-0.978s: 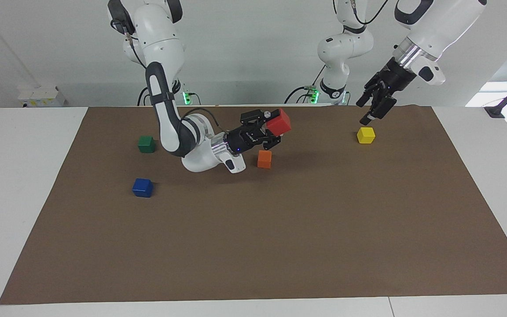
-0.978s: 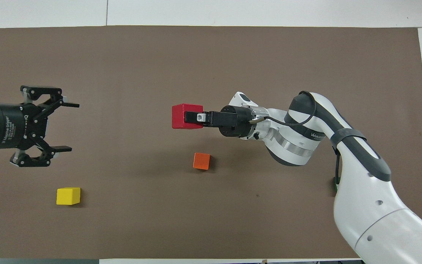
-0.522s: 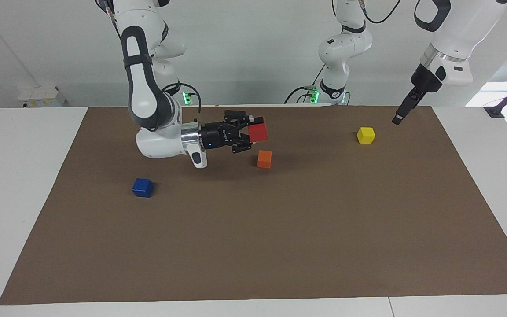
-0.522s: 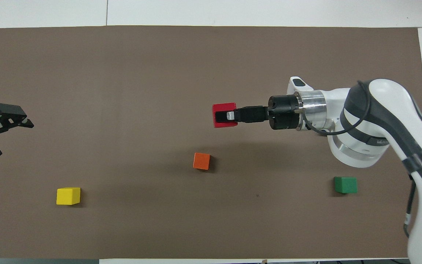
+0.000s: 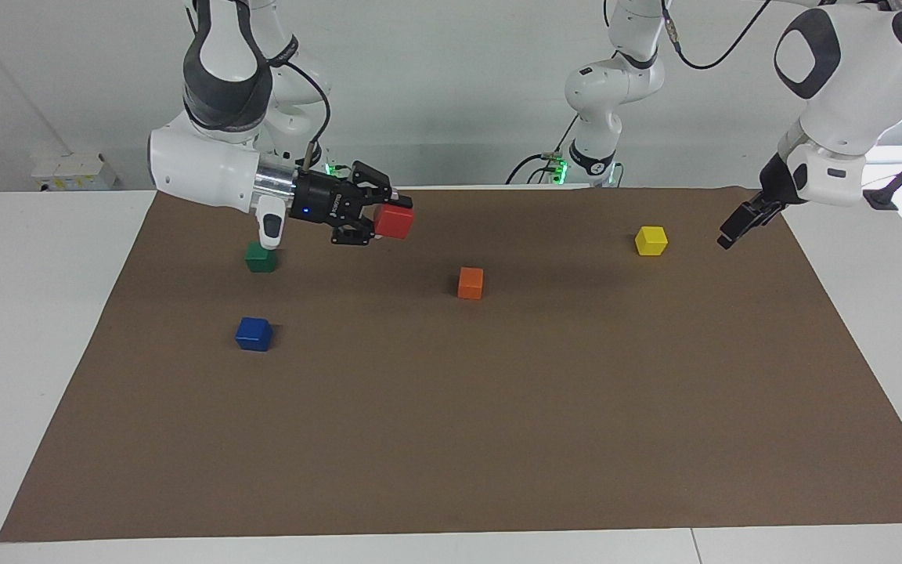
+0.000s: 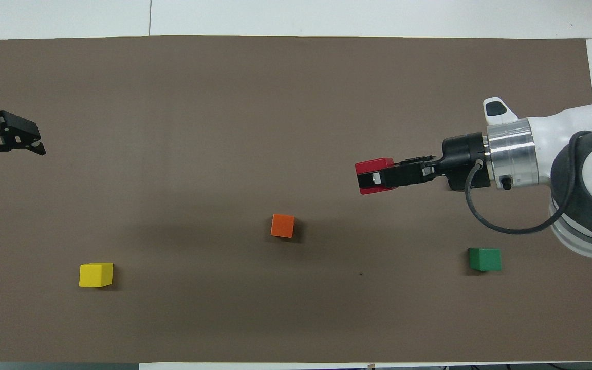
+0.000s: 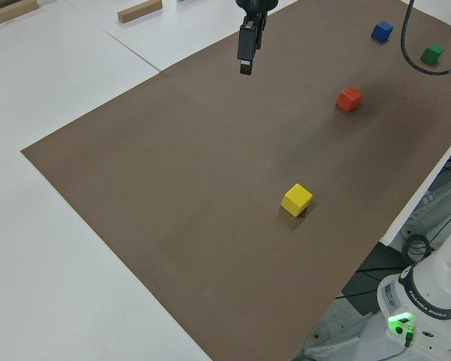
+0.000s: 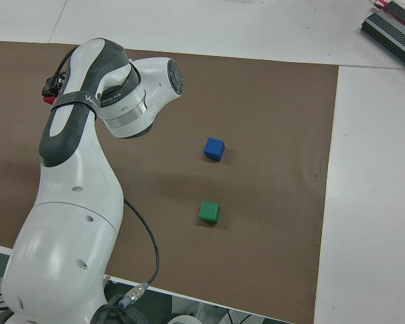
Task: Transfer red block to right arm and stack on blue block
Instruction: 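Carry the red cube with the right gripper toward the blue cube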
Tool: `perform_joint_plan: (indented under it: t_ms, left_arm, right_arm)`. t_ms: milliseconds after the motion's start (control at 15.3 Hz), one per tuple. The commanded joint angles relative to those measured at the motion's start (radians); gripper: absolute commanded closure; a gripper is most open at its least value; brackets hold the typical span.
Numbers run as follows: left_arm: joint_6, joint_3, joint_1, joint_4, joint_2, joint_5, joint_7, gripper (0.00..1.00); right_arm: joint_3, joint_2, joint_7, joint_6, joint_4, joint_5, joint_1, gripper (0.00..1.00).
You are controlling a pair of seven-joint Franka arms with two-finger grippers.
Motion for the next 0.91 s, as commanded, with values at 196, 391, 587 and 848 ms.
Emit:
perform_joint_plan:
  t_ms: [196, 391, 587, 848]
  left_arm:
    - [-0.066, 0.065, -0.046, -0.035, -0.04, 0.028, 0.211, 0.0]
    - [0.022, 0.048, -0.046, -0.044, -0.03, 0.028, 0.212, 0.0]
    - [0.017, 0.031, -0.043, 0.04, 0.044, 0.028, 0.212, 0.0]
    - [-0.011, 0.011, -0.043, -0.004, 0.007, 0.024, 0.22, 0.0]
  right_arm:
    - [0.008, -0.088, 0.223, -0.018, 0.004, -0.424, -0.012, 1.0]
    - [0.008, -0.086, 0.296, -0.011, 0.003, -0.606, -0.014, 1.0]
    - [0.011, -0.085, 0.397, -0.014, -0.007, -0.803, -0.012, 1.0]
    - [0.011, -0.042, 0.494, 0.024, -0.033, -0.969, -0.057, 1.0]
